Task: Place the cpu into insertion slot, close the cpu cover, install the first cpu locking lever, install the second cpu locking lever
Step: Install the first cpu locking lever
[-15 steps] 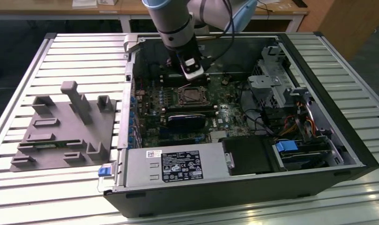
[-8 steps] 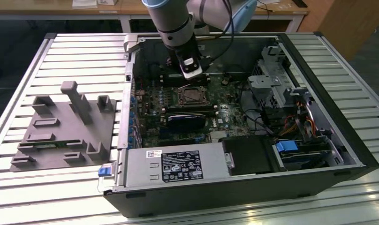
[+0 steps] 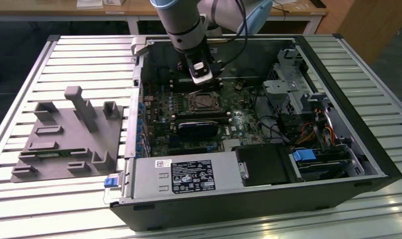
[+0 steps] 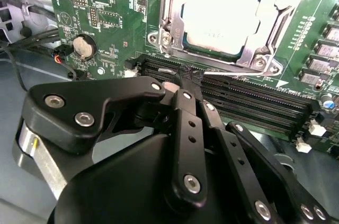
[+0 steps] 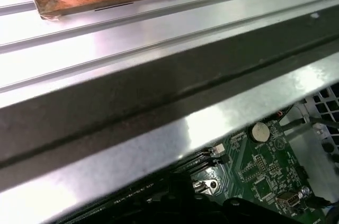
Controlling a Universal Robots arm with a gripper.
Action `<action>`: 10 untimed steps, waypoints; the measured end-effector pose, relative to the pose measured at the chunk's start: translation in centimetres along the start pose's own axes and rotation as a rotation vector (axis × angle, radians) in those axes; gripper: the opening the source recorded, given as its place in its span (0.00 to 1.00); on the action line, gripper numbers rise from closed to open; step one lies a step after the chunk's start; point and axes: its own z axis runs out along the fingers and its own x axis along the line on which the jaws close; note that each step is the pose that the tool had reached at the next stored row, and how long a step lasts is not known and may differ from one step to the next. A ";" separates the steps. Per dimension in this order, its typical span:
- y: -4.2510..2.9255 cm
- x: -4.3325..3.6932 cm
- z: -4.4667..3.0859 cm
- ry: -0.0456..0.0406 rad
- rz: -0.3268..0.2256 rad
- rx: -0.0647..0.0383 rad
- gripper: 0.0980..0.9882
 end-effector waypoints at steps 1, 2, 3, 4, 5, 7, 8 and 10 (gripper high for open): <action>0.07 0.04 0.02 -0.0010 0.004 0.001 0.00; 0.14 0.07 0.05 -0.0020 0.007 0.002 0.00; 0.20 0.11 0.07 -0.0030 0.011 0.003 0.00; 0.26 0.14 0.09 -0.0041 0.014 0.004 0.00; 0.29 0.16 0.11 -0.0053 0.018 0.005 0.00; 0.30 0.18 0.15 -0.0086 0.029 0.008 0.00; 0.29 0.19 0.18 -0.0105 0.035 0.010 0.00; 0.27 0.20 0.24 -0.0149 0.047 0.016 0.00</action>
